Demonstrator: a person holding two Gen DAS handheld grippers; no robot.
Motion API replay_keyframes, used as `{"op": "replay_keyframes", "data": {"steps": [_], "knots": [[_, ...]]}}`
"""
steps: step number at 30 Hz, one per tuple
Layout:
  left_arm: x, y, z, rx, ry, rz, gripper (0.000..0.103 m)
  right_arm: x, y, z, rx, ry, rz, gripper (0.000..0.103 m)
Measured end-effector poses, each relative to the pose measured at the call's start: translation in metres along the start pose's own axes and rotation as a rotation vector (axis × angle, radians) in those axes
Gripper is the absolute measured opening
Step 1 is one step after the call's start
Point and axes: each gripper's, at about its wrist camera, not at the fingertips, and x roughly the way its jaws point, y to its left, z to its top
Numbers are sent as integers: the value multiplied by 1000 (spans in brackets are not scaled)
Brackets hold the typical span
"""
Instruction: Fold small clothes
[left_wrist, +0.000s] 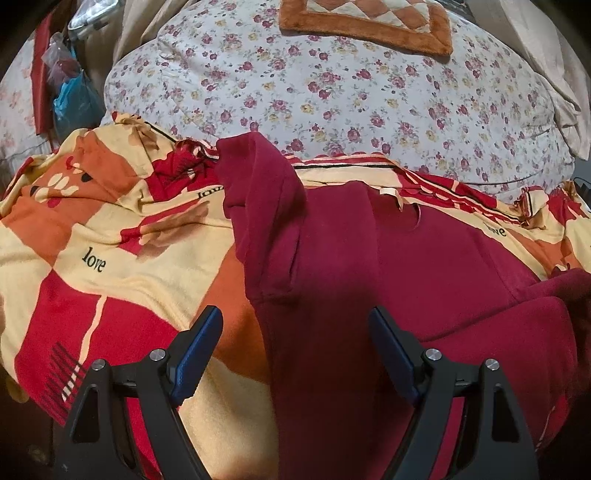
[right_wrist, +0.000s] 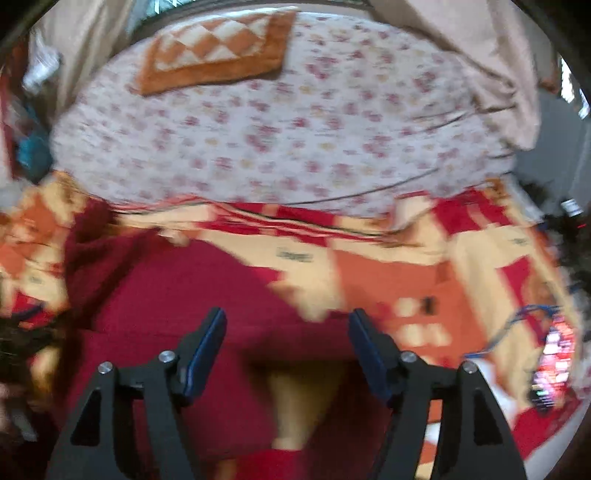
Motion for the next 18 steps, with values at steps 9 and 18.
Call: {"op": "replay_keyframes", "data": {"steps": [9,18], "knots": [[-6,1,3,-6,-16,2,64,24,53,-7,-45,39,85,75],[-8,2,3,-10,-18,0,64,47,76,-15,-32,72,87,75]]}}
